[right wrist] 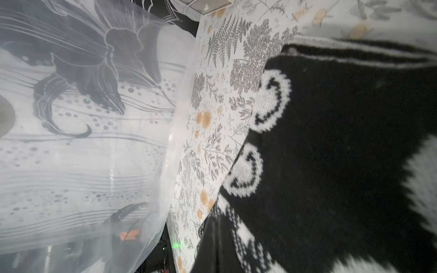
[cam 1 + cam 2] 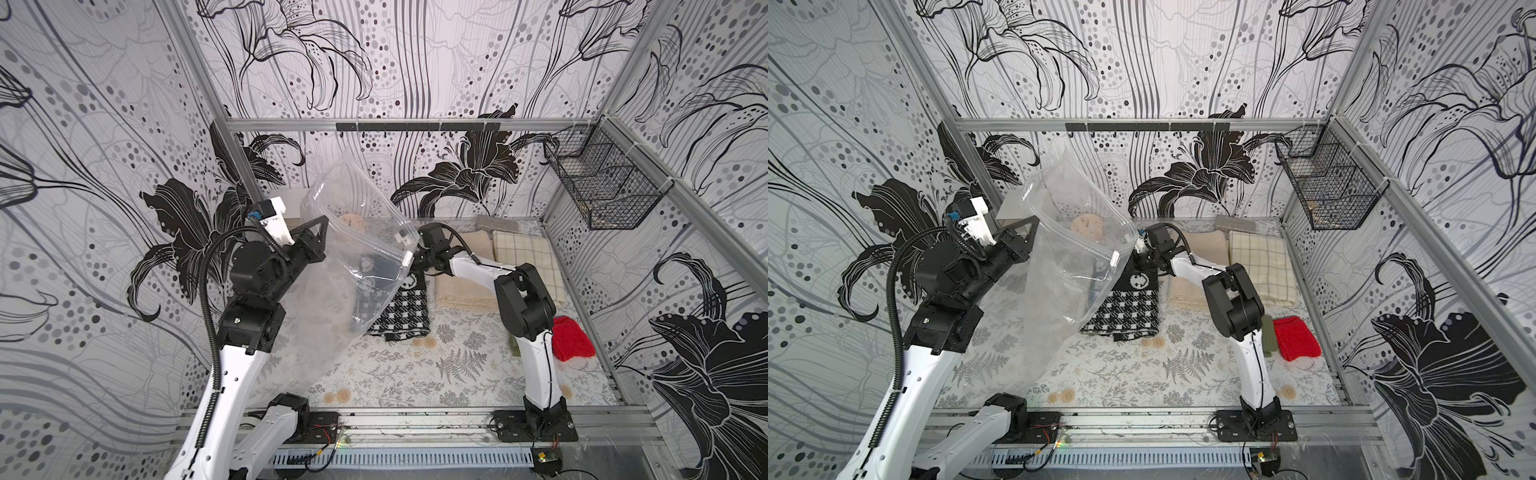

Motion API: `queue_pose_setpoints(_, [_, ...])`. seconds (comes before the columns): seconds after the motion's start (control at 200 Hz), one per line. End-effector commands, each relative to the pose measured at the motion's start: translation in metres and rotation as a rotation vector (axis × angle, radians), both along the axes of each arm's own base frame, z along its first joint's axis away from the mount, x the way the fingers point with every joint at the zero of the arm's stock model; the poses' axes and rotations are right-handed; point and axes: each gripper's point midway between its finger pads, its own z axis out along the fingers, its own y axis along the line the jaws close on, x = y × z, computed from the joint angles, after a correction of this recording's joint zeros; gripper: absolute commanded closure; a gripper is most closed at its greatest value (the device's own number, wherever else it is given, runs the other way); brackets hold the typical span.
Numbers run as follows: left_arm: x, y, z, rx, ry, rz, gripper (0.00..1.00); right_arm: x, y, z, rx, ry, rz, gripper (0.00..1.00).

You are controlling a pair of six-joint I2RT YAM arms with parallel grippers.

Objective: Take the scarf out of the vacuum bag
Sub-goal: Adjust the scarf at the center of the board.

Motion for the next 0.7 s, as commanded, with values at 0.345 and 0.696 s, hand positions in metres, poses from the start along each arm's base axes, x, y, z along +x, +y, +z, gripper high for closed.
queue_pose_setpoints(0.345, [0.001,-0.006,0.010,0.021,-0.046,-0.039,1.00,0.024,-0.008,-0.079,-0.117,0.120,0.000,1.00])
queue_pose_setpoints(0.696, [0.011,-0.009,-0.006,0.033,-0.021,-0.047,1.00,0.047,-0.025,0.012,-0.062,-0.020,-0.043,1.00])
